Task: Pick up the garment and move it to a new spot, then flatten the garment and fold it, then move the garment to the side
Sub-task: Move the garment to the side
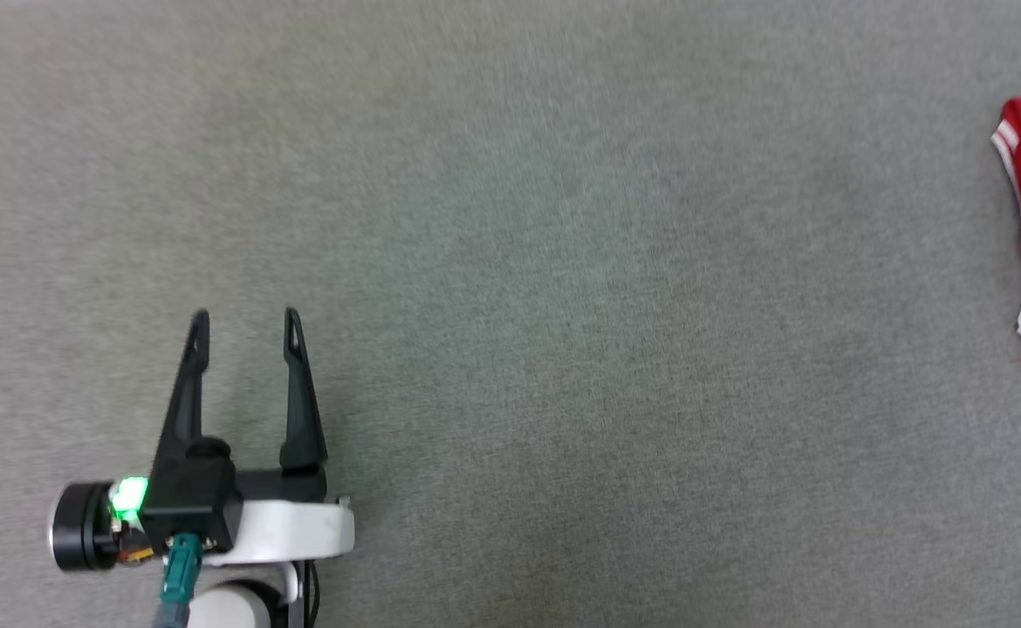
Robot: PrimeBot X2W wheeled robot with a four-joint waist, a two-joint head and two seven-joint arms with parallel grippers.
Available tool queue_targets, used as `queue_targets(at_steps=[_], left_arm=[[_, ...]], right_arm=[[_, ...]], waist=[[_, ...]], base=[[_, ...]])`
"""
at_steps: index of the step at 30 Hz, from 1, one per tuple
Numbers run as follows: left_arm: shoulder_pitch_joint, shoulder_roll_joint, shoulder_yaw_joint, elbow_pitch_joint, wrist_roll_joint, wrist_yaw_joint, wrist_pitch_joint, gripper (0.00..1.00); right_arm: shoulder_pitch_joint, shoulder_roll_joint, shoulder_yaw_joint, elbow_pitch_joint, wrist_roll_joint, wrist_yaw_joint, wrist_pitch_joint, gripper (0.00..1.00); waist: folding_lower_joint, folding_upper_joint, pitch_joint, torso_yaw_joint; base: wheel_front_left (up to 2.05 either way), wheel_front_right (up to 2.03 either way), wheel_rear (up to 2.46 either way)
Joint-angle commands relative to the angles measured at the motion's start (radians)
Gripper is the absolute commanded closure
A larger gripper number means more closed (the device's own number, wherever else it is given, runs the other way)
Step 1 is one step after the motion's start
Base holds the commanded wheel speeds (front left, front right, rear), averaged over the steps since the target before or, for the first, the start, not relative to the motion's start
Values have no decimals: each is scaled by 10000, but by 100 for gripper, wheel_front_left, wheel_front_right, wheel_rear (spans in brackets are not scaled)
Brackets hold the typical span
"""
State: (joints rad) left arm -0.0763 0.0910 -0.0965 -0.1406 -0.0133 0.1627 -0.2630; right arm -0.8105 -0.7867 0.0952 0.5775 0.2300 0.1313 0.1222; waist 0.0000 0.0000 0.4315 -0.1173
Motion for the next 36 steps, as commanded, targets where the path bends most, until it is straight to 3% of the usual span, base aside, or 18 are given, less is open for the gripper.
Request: queue_targets(at_steps=[1, 7, 10, 22, 36], left_arm=[[265, -32, -23, 84, -66, 47, -21, 0], [839, -140, -43, 300, -109, 46, -21, 0], [1076, -177, -44, 384, -128, -15, -21, 0], [1685, -223, 31, 633, -76, -161, -21, 0], [2394, -265, 140, 1010, -54, -303, -21, 0]], right_arm=[[115, 273, -169, -195, -341, -11, -700, 0], [585, 1489, -393, -877, -1323, -11, -3110, 0], [936, 2230, -334, -1188, -1365, -11, -3666, 0], [3448, 4547, -354, -3263, -953, -9, -3870, 0], [7093, 6273, -900, -4057, -866, -9, -3874, 0]], waist=[[0, 0, -690, 257], [0, 0, -1649, 624], [0, 0, -2043, 788], [0, 0, -3010, 1114], [0, 0, -3986, 1156]], base=[[0, 0, 0], [0, 0, 0], [0, 0, 0], [0, 0, 0], [0, 0, 0]])
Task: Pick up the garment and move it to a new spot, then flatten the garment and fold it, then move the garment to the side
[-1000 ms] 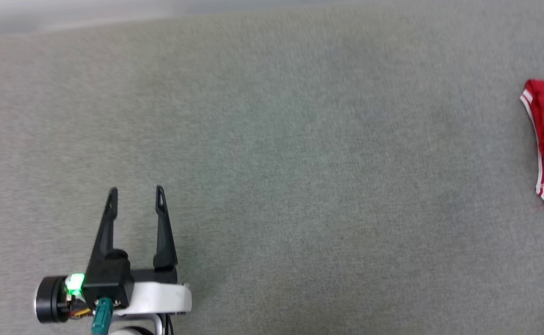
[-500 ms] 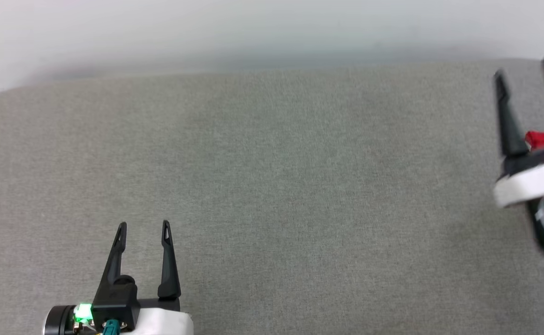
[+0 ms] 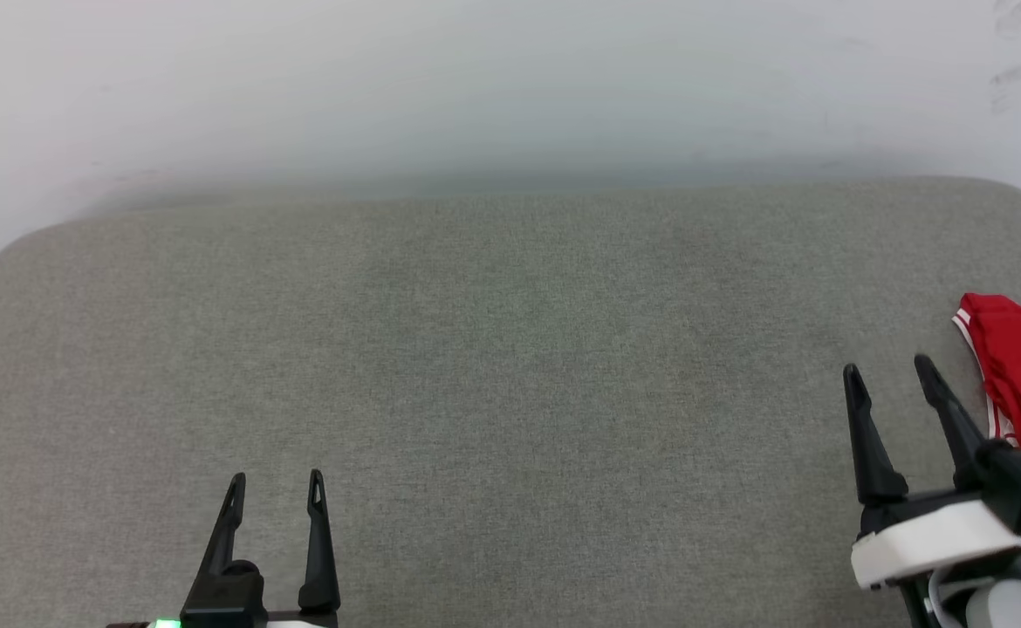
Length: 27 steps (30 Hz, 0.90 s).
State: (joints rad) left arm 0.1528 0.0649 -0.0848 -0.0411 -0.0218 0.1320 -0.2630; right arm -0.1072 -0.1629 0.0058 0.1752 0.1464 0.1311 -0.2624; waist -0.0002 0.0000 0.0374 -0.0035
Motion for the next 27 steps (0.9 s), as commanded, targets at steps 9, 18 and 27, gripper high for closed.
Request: queue_targets(at_steps=[9, 18, 27], left_arm=[[305, -15, 141, 183, -45, -179, -21, 0], [471, -50, 336, 209, -165, -428, -21, 0], [470, -88, 563, 176, -442, -761, 1, 100]], right_arm=[[1590, 827, -414, -1005, -68, -8, -28, 0], [2443, 1092, -462, -1646, 28, -8, -27, 0], [2545, 1105, -518, -1893, 147, 0, -2, 100]], waist=[[2, 0, -374, 143], [2, 0, -493, 212], [2, 0, -487, 222]], base=[[0, 0, 0], [0, 0, 0], [0, 0, 0]])
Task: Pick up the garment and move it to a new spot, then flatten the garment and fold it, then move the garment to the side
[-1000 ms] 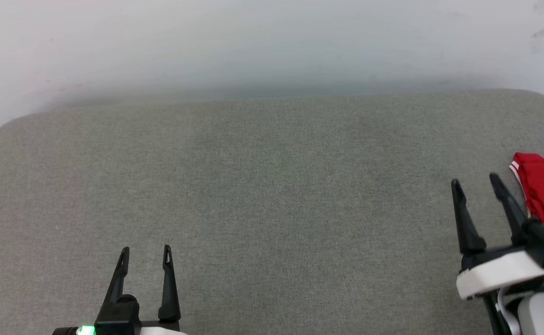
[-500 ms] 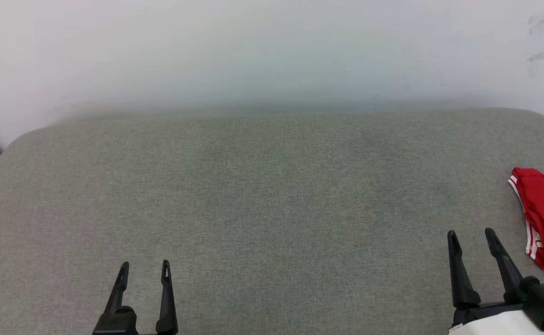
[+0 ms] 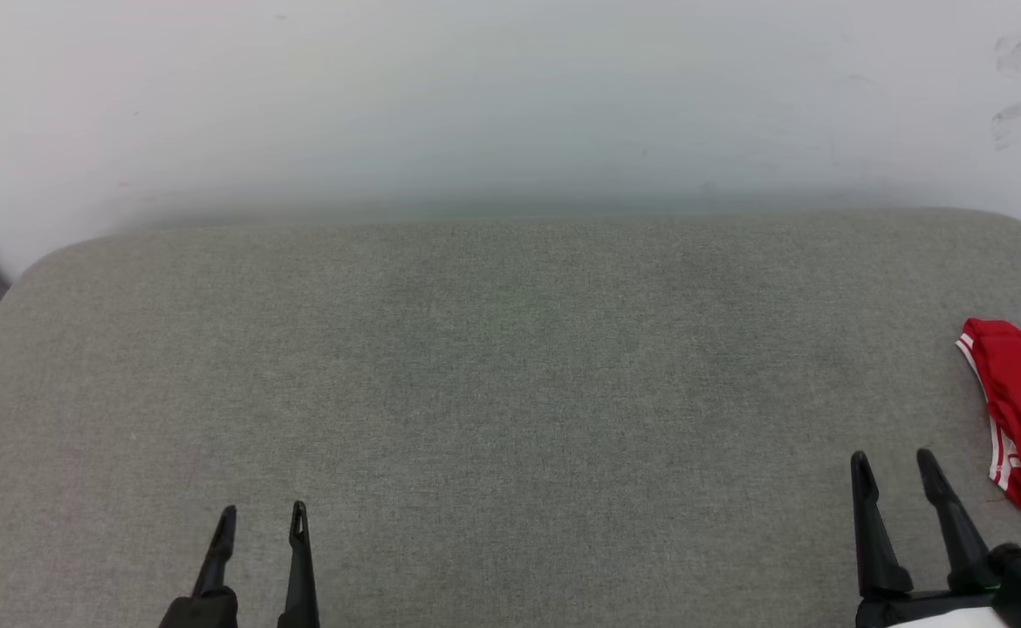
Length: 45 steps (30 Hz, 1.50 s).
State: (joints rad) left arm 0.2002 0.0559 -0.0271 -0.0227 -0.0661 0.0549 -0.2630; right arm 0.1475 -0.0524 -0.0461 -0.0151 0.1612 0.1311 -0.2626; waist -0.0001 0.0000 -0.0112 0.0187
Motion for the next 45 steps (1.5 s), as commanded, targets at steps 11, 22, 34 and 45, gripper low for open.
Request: queue_targets(at_steps=[11, 22, 34, 45], left_arm=[[-198, 36, -4, 609, -1292, -119, 264, 100], [-666, 137, 63, 963, -3558, -395, 679, 100], [-1067, 208, 146, 1263, -5532, -632, 1059, 100], [-1411, 244, 244, 1466, -7253, -841, 1413, 100]], right_arm=[[-152, -59, 60, 641, 1191, 0, 282, 100], [-539, -162, 93, 936, 3325, -1, 694, 100], [-866, -227, 92, 1186, 5180, -1, 1076, 100], [-1152, -266, 66, 1407, 6795, -2, 1436, 100]], waist=[[1, 0, 8, -9], [1, 0, 19, -25], [1, 0, 31, -41], [1, 0, 44, -57]], base=[[0, 0, 0], [0, 0, 0], [0, 0, 0], [0, 0, 0]])
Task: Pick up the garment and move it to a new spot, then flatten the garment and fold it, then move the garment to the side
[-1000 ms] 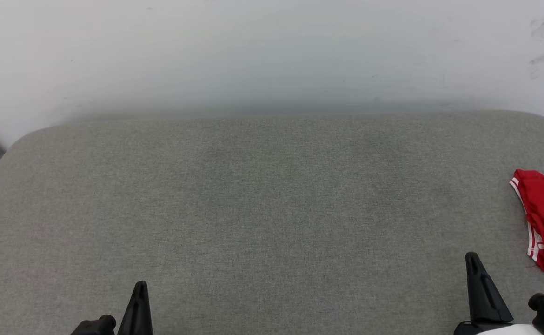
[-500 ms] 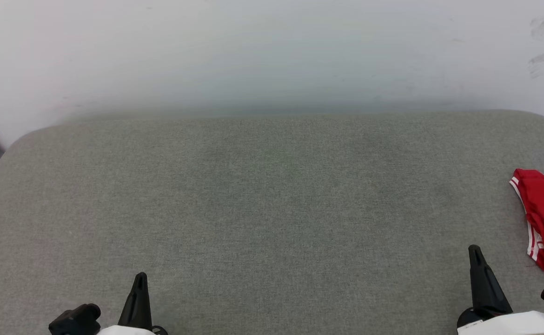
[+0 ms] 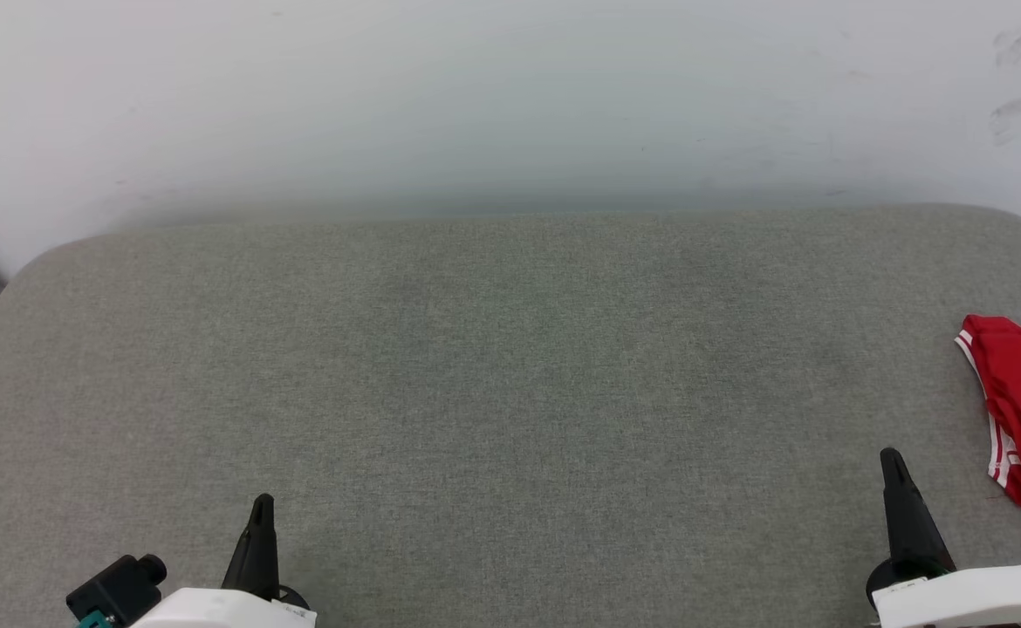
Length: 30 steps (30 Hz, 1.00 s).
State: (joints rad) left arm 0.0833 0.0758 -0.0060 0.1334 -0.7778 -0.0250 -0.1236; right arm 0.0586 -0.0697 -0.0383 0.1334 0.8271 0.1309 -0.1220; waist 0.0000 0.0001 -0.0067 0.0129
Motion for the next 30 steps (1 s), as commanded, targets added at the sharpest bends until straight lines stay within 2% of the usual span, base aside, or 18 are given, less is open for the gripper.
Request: queue_targets(at_steps=[1, 30], left_arm=[[-266, 47, 42, -77, -281, -54, 52, 100], [-1006, 74, 342, 412, -3899, -495, 884, 100]], right_arm=[[-293, -96, -15, -58, 272, 0, 66, 100], [-915, -122, -146, 427, 3680, -1, 895, 100]], waist=[[0, -1, 1, -1], [0, -1, 34, -45]], base=[[0, 0, 0], [0, 0, 0]])
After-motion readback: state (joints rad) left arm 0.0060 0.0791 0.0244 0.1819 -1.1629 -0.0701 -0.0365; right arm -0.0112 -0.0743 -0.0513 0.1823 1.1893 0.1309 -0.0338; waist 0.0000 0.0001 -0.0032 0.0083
